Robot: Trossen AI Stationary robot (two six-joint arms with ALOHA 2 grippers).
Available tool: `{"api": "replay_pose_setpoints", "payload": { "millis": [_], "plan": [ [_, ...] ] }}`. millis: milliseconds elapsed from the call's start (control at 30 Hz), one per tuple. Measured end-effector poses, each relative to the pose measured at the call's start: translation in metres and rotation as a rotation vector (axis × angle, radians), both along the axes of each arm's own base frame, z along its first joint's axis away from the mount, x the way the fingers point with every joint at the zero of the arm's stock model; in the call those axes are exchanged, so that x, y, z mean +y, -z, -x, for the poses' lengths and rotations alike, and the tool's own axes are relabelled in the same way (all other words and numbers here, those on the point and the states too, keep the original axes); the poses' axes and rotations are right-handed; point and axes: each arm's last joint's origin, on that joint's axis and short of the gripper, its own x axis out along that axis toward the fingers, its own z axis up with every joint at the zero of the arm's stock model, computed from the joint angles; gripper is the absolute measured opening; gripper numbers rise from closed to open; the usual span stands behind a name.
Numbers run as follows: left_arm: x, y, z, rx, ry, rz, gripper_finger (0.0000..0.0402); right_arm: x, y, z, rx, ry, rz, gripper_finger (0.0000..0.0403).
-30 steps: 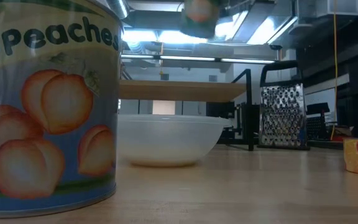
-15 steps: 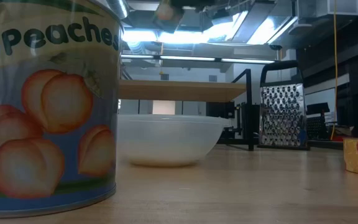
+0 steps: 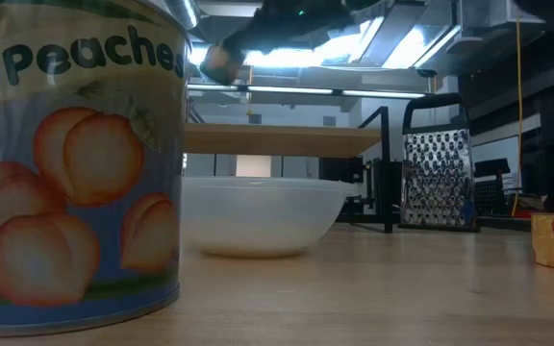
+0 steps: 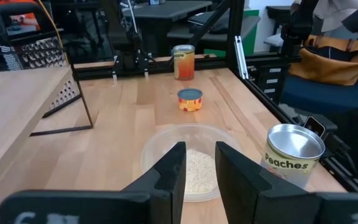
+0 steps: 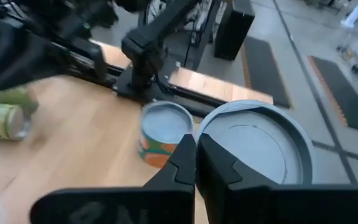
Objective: Pick and place cans onto a shelf
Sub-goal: Put the canned peaches on the shelf
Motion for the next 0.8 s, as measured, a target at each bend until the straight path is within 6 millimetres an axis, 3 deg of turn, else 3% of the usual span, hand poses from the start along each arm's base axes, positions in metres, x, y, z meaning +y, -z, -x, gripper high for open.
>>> {"api": "replay_pose_setpoints", "payload": {
  "millis": [333,567,800],
  "plan": [
    [0.000,0.000,0.000,0.001,0.000,-0.001,0.0079,-0.036,0.037,-0.027,0.109,0.046,-0.042,0.0008],
    [0.000,0.000,0.000,0.001,0.000,-0.001,0.0079,-0.045,0.061,-0.034,0.156,0.038,-0.073,0.0009],
    [0.000,0.000,0.000,0.002,0.001,-0.001,0.0079,-0.047,0.064,-0.031,0.190,0.045,-0.087,0.0010]
  ]
}}
